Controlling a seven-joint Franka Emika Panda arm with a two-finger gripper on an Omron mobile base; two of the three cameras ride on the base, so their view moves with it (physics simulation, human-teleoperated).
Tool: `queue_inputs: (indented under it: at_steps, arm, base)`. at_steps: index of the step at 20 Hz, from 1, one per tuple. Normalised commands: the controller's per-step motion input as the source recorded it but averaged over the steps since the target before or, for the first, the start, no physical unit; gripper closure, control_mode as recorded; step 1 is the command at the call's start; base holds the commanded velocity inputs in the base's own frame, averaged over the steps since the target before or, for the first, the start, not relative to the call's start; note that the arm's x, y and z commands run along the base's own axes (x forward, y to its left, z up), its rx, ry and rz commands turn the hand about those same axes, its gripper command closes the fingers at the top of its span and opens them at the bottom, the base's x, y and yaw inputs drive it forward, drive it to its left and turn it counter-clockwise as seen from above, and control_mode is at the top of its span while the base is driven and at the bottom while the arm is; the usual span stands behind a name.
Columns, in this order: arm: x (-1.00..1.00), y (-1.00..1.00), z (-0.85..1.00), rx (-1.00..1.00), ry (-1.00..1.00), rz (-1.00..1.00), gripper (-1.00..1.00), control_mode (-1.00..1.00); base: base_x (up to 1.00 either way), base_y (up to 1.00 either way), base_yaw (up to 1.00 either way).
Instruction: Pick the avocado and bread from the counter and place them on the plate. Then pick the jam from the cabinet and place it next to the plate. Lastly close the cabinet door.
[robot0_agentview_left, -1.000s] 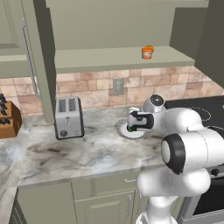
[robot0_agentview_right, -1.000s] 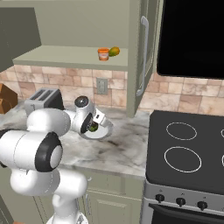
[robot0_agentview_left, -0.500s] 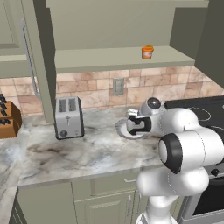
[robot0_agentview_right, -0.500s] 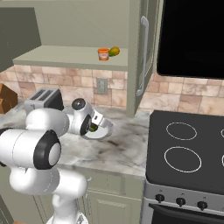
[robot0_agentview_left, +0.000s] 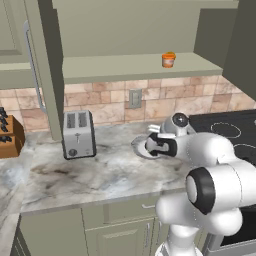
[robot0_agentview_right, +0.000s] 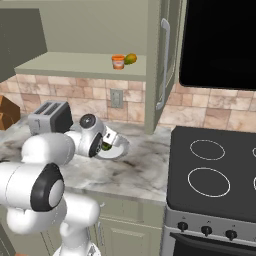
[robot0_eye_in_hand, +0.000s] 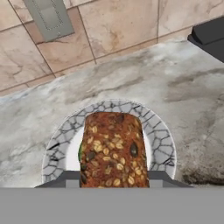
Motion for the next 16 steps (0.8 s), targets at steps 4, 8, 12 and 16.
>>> queue_inputs:
  at_steps: [4, 8, 12, 16]
  arm:
    - [-0.14, 0.00, 0.20, 0.00, 0.00, 0.00, 1.00, -1.00]
    - [-0.03, 0.00, 0.00, -0.01, 0.01, 0.00, 1.00, -1.00]
    - [-0.06, 0.00, 0.00, -0.03, 0.09, -0.01, 1.00, -1.00]
    - [-0.05, 0.00, -0.06, -0.05, 0.10, -0.01, 1.00, -1.00]
  base:
    - [0.00, 0.00, 0.00]
    - [0.00, 0.00, 0.00]
    - [0.00, 0.00, 0.00]
    - [0.00, 0.00, 0.00]
